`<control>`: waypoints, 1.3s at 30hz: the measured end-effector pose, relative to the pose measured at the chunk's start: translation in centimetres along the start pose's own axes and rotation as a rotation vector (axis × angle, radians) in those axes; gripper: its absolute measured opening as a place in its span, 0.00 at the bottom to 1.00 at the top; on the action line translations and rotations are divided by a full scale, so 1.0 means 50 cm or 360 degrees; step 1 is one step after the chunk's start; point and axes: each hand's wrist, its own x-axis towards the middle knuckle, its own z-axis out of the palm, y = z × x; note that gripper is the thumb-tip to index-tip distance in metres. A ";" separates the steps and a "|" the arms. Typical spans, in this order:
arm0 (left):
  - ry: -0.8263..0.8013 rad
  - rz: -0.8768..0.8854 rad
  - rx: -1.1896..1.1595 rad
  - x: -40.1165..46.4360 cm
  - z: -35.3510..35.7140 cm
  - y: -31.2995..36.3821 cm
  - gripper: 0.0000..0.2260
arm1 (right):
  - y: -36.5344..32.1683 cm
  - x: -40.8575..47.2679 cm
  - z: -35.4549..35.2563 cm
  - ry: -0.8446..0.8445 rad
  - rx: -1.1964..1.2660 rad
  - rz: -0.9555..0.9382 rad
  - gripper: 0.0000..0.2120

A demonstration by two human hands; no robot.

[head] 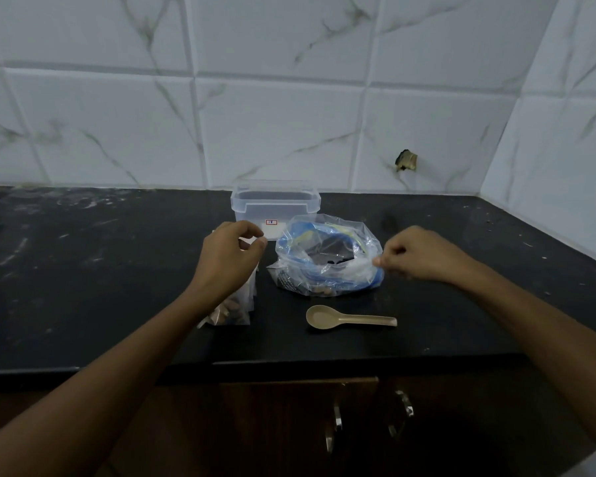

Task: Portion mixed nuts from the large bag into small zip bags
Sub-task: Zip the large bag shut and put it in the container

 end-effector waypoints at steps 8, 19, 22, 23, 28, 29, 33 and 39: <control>-0.0382 -0.0622 -0.0231 0.078 0.033 0.052 0.18 | -0.028 0.098 0.014 0.0215 0.0157 0.0505 0.21; -0.0821 -0.1132 -0.0730 0.114 0.042 0.049 0.22 | -0.022 0.133 0.036 0.0146 0.0532 0.0674 0.04; -0.0897 -0.1158 -0.0851 0.115 0.036 0.055 0.20 | -0.021 0.129 0.026 0.0075 0.0652 0.0647 0.02; -0.0905 -0.1157 -0.0888 0.117 0.036 0.057 0.20 | -0.021 0.129 0.024 0.0066 0.0670 0.0608 0.03; -0.0841 -0.1052 -0.0774 0.128 0.046 0.060 0.06 | -0.021 0.124 0.006 0.0049 0.0675 0.0494 0.07; -0.0807 -0.0998 -0.0644 0.130 0.045 0.058 0.06 | -0.016 0.124 0.002 0.0096 0.0601 0.0480 0.07; -0.0637 -0.0786 -0.0310 0.139 0.026 0.052 0.09 | -0.003 0.112 -0.015 0.0381 -0.0215 0.0470 0.06; -0.0721 -0.0971 -0.0649 0.133 0.014 0.068 0.03 | -0.002 0.102 -0.031 -0.0160 0.0949 0.0661 0.12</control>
